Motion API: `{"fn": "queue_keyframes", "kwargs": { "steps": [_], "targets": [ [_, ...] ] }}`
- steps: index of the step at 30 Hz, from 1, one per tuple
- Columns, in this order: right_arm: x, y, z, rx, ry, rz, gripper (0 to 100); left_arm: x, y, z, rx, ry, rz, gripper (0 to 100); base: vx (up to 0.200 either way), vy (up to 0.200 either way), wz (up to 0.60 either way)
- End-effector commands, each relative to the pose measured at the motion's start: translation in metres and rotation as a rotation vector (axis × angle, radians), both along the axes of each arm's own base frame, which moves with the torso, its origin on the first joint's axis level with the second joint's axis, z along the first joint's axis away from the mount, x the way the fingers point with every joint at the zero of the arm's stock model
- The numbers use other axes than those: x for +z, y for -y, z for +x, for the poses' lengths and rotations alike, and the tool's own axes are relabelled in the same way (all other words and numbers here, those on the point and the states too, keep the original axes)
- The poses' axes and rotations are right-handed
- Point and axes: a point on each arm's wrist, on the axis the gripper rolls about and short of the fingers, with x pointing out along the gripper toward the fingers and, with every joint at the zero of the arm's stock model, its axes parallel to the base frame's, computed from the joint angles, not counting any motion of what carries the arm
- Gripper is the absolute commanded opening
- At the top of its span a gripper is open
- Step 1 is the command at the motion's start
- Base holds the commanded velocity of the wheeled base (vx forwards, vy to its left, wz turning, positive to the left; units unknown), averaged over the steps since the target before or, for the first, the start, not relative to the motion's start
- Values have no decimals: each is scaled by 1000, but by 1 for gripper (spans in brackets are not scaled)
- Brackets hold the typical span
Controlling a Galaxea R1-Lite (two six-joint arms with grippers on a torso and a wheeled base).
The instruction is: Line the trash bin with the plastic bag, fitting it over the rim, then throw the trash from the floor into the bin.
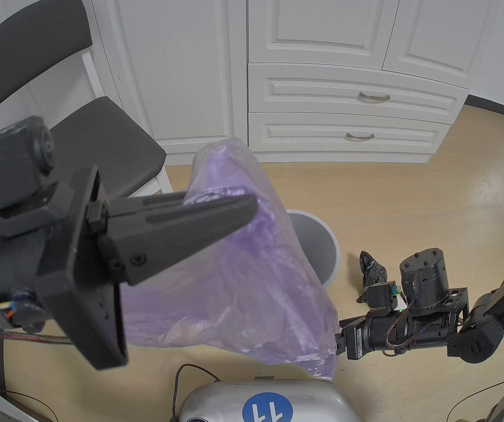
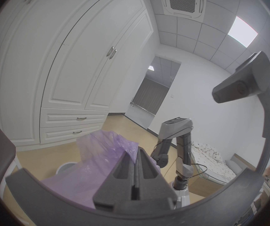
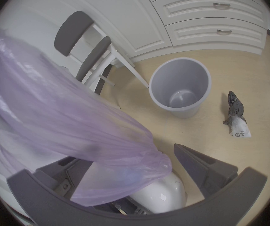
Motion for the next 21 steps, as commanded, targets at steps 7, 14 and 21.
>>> {"fn": "queue_keyframes", "kwargs": {
  "steps": [7,14,21],
  "targets": [
    [-32,-8,15,-56,-54,4,100,3,-16,-17,-46,25,-36,0,0,0,0],
    [-29,-7,17,-72,-40,36,0,2,-16,-16,-38,21,-32,0,0,0,0],
    [-16,-3,20,-111,1,129,0,-2,-17,-14,-25,11,-21,0,0,0,0]
  ]
}}
